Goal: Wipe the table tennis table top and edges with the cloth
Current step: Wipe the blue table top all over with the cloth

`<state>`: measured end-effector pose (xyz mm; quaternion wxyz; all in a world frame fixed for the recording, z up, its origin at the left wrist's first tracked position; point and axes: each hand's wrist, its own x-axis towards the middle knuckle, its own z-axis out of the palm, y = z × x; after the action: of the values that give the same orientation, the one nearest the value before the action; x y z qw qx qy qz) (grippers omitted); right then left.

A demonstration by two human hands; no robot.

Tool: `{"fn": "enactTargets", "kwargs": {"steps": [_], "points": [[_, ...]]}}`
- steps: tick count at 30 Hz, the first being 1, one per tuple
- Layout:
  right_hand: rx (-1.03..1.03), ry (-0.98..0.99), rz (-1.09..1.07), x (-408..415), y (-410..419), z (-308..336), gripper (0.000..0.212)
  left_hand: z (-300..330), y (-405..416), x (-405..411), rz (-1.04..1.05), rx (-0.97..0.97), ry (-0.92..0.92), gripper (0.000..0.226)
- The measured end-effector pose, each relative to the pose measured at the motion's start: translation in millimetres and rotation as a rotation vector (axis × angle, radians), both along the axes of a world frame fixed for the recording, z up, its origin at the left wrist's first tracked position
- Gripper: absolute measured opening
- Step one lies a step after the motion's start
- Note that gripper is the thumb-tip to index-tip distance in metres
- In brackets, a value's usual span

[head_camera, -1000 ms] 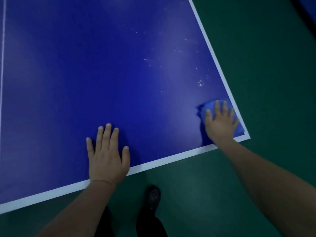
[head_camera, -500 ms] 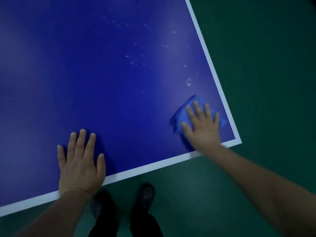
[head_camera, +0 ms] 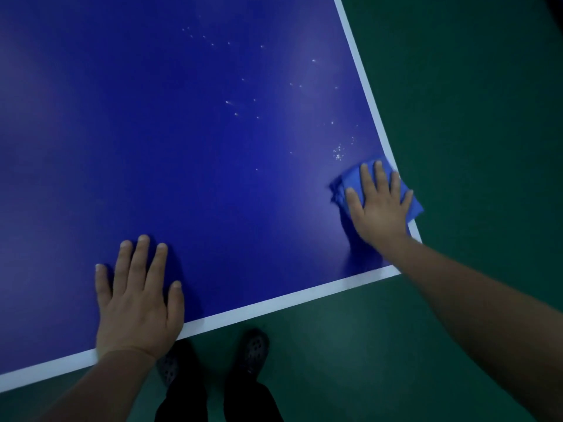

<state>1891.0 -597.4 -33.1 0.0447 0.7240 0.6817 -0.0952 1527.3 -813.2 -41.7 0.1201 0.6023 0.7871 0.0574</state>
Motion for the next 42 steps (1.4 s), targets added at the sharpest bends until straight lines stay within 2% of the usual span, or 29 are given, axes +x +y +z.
{"fn": "enactTargets", "kwargs": {"steps": [2,4,9,11,16,24,28,31,34,36,38,40,42], "points": [[0.011,0.038,-0.106,-11,29,0,0.068,0,0,0,0.001,-0.004,0.000,0.068],[0.015,0.043,-0.140,-16,15,0,0.067,0,0,-1,0.002,-0.009,0.002,0.068],[-0.059,-0.010,0.044,-5,-80,4,0.071,2,1,0,-0.004,-0.028,0.009,0.068],[-0.071,-0.024,0.050,6,-54,4,0.072,3,2,-1,-0.004,-0.025,0.010,0.068],[-0.011,0.010,-0.104,12,28,4,0.067,3,2,0,-0.006,-0.015,-0.001,0.068],[-0.026,0.017,-0.176,50,-95,4,0.079,5,3,0,-0.008,-0.016,-0.015,0.068],[-0.008,0.000,-0.242,45,-94,1,0.082,5,3,0,-0.005,-0.022,-0.009,0.068],[0.015,-0.011,-0.323,0,-90,0,0.081,4,3,1,-0.005,-0.021,-0.014,0.068],[0.033,-0.010,-0.091,-86,-106,-2,0.075,4,2,1,0.001,-0.008,-0.019,0.067],[0.095,0.033,0.193,-144,-134,-4,0.067,3,2,0,0.002,0.000,-0.028,0.066],[0.065,0.095,0.506,-174,-166,-5,0.064,3,1,0,-0.001,0.018,-0.035,0.067],[0.075,0.139,0.684,-159,-175,-8,0.064,3,0,0,-0.005,0.021,-0.035,0.067],[0.121,0.107,0.619,-110,-157,-14,0.064,2,0,-1,0.000,0.006,-0.038,0.068]]}}
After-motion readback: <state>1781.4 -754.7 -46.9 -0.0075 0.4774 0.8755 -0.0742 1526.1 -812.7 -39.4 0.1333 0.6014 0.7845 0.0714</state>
